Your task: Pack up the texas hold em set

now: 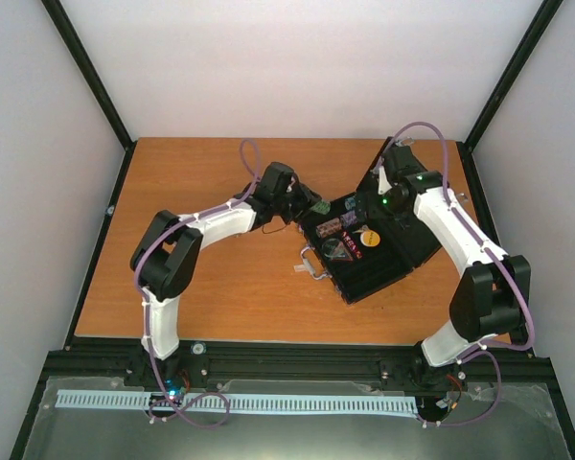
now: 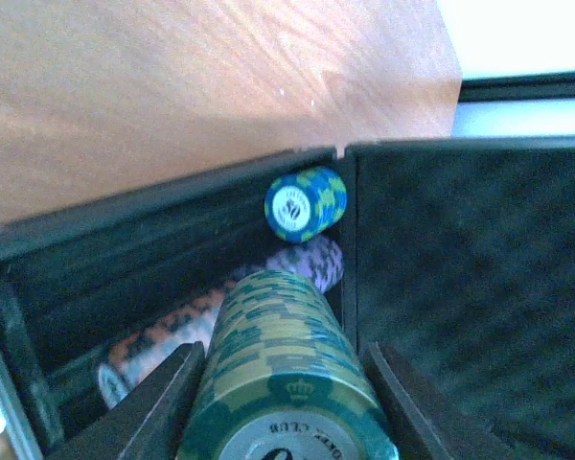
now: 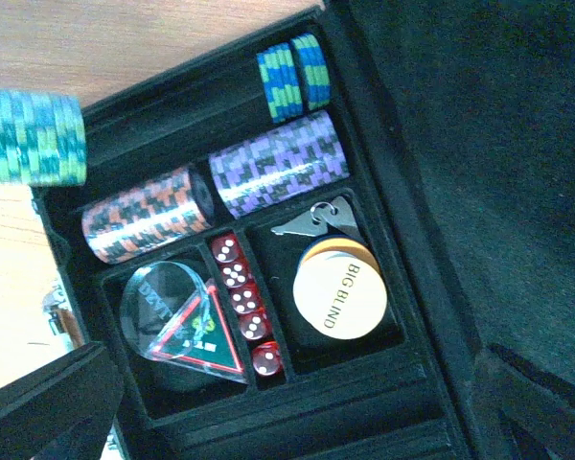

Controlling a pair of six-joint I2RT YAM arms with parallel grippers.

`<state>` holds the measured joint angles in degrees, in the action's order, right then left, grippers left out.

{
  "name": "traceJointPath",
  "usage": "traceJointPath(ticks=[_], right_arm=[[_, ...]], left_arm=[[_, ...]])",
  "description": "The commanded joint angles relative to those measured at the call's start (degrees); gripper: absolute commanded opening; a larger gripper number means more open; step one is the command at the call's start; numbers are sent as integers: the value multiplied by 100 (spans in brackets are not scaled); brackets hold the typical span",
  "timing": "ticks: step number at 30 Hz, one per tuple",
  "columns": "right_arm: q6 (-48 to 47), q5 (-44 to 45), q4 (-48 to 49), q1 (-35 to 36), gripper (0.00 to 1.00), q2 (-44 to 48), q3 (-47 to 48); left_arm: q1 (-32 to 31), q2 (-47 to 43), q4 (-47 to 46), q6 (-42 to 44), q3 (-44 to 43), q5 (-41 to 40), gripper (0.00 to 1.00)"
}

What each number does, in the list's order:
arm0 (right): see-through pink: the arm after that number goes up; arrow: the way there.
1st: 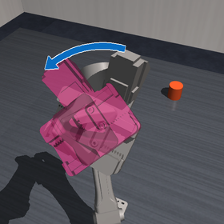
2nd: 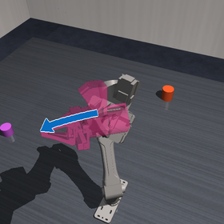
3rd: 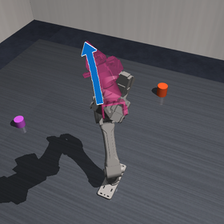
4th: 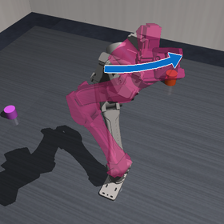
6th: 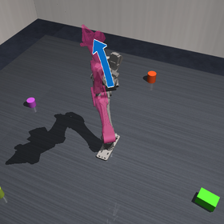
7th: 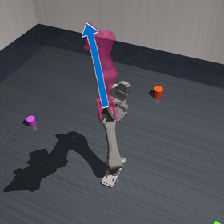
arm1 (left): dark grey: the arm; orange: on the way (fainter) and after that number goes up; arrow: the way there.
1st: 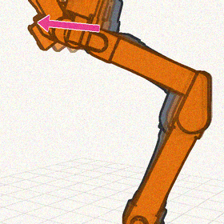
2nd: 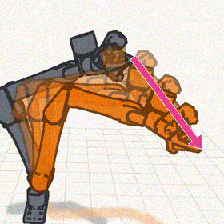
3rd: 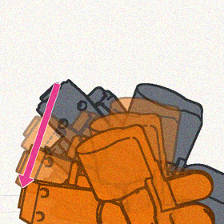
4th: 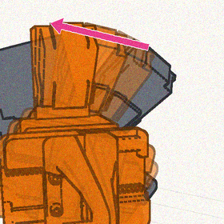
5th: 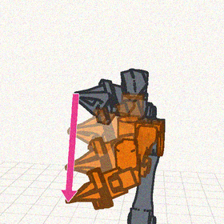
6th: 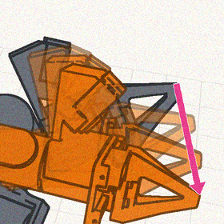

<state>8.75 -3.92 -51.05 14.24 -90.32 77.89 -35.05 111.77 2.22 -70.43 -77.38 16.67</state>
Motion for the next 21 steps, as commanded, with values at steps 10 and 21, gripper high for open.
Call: traceJointPath(ticks=[10, 21], right_arm=[[-145, -176, 165, -381, 100, 309, -306], [-146, -283, 205, -431, 100, 252, -328]], left_arm=[[-101, 1065, -525, -689, -1139, -265, 1], [-198, 1648, -387, -718, -1670, -138, 2]])
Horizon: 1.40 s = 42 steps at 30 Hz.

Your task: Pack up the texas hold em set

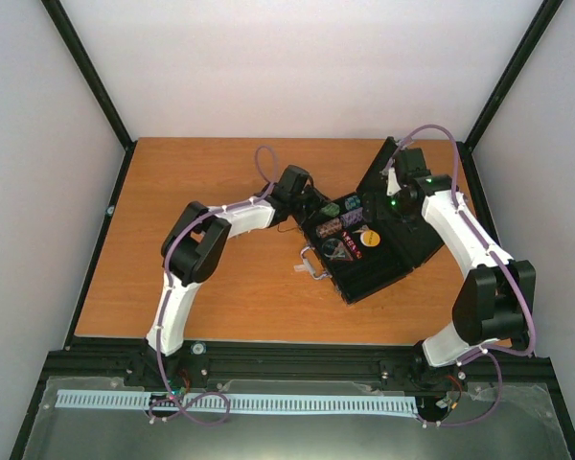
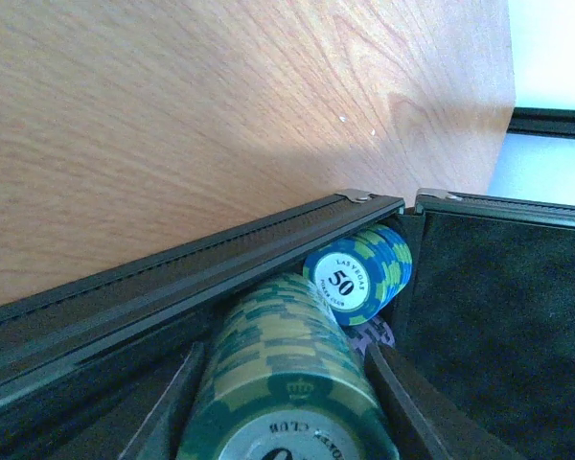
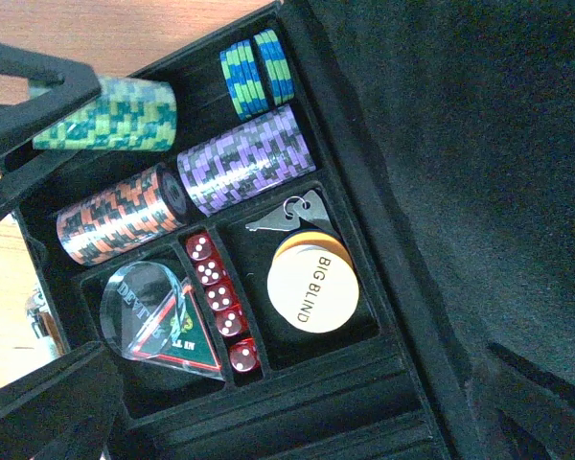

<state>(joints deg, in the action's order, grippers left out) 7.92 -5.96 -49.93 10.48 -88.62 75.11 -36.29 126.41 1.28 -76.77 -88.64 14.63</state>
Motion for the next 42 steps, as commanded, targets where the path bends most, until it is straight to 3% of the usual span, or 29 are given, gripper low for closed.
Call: traceJointPath(ticks=[1, 4, 7, 14, 19, 28, 33, 42], right_arm=[[-63, -89, 97, -55, 100, 75, -57], [-63, -90, 98, -63, 100, 56, -59], [-65, -102, 98, -64, 100, 48, -44], [-63, -125, 98, -64, 100, 11, 9], [-63, -116, 89, -64, 100, 3, 55], [-72, -96, 49, -71, 100, 11, 133], [-58, -144, 23, -67, 100, 101, 141], [7, -360, 54, -64, 100, 230, -168]], left_arm=[[-83, 253, -256, -76, -632, 119, 6], [-119, 363, -159, -74, -771, 317, 33], [-123, 255, -62, 1, -677, 318, 49], [-123, 1, 443, 283, -662, 402, 99], [-115, -378, 766, 482, -486, 451, 100], [-76, -761, 2594, 1328, -785, 626, 100], [210, -1368, 2794, 1636, -85, 251, 100], [1046, -2922, 4319, 3497, 357, -1414, 100]])
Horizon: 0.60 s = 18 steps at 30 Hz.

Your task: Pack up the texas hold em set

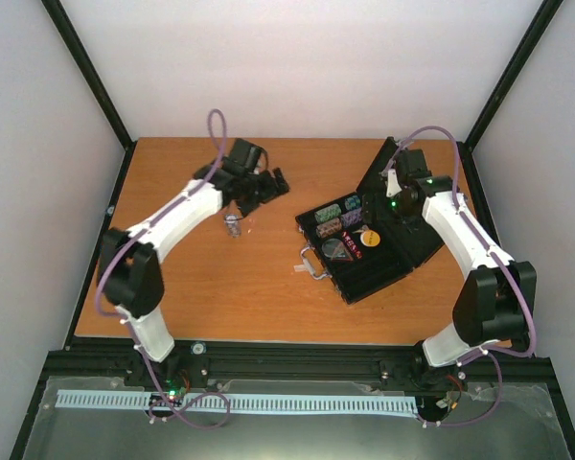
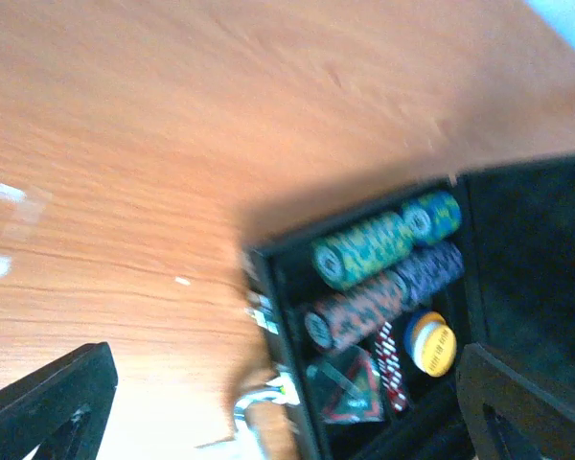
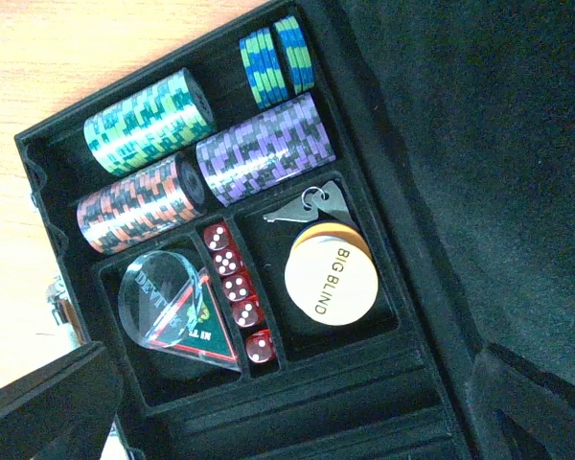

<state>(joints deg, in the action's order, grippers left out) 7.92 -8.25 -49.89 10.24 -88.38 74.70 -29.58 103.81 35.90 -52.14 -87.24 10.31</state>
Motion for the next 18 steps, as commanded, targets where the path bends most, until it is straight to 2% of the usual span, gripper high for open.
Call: traceJointPath(ticks=[1, 4, 9, 14, 18], right_arm=[[7, -148, 54, -40, 100, 207, -138], [-16, -221, 29, -40, 100, 170, -165], [-94, -269, -33, -40, 100, 90, -112], [-140, -306, -87, -40, 100, 48, -67], [-157, -330, -92, -45, 100, 93, -126]], left_arm=[[477, -770, 924, 1157, 364, -1111, 100], [650, -907, 1087, 1474, 670, -1412, 100], [664, -608, 1295, 1997, 897, -1694, 97], [664, -310, 1026, 2214, 1294, -2023, 92], [667, -162, 780, 2271, 1417, -2354, 91]])
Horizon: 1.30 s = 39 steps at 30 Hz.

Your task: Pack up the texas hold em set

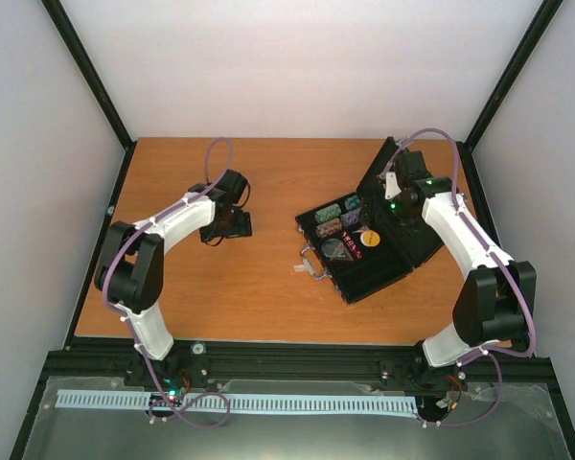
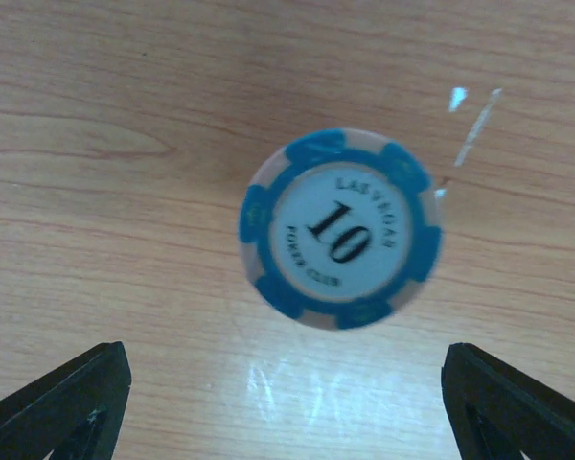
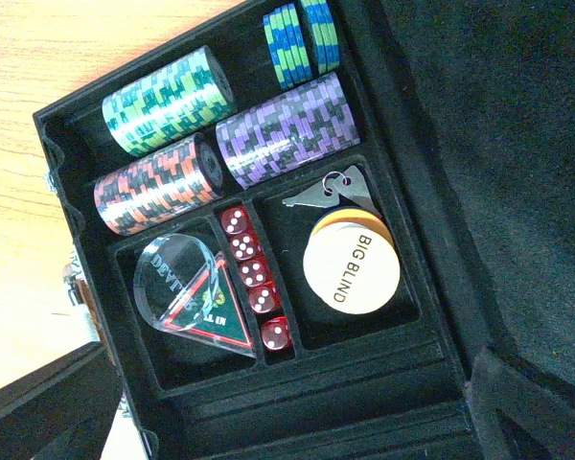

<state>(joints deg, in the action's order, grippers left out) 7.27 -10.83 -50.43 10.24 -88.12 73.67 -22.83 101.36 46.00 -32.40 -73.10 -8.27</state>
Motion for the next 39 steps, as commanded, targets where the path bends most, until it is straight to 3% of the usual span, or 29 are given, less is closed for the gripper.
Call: traceJointPath(ticks=[1, 9, 11, 17, 20, 21, 26, 29, 32, 35, 39], right_arm=[[-94, -79, -37, -40, 100, 79, -39], [-112, -46, -70, -40, 100, 72, -54], [-111, -29, -93, -40, 100, 50, -29], [-128, 56, -102, -40, 100, 32, -30], [-129, 49, -89, -40, 100, 2, -51], [-129, 62, -89, -42, 100, -11, -39], [-121, 155, -74, -40, 100, 31, 1], [-112, 175, -100, -40, 100, 133, 62], [-88, 302, -129, -40, 100, 179, 122], [9, 454, -63, -43, 100, 265, 92], [177, 799, 35, -46, 100, 355, 13]], left_arm=[[-11, 116, -318, 326, 14, -557, 91], [-11, 630, -851, 671, -294, -539, 90], [-11, 785, -904, 769, -392, -416, 83], [-11, 898, -1034, 848, -369, -162, 49], [-2, 943, -996, 930, -365, -47, 8], [-2, 928, -956, 962, -371, 28, 2], [-2, 394, -896, 913, -165, 626, 1], [0, -227, -994, 368, 98, 1982, 1], [-79, -1037, -2127, -724, 788, 3309, 1], [-437, -1594, -2932, -1361, 1221, 3673, 1], [-958, -1565, -3595, -1396, 1228, 4008, 1]])
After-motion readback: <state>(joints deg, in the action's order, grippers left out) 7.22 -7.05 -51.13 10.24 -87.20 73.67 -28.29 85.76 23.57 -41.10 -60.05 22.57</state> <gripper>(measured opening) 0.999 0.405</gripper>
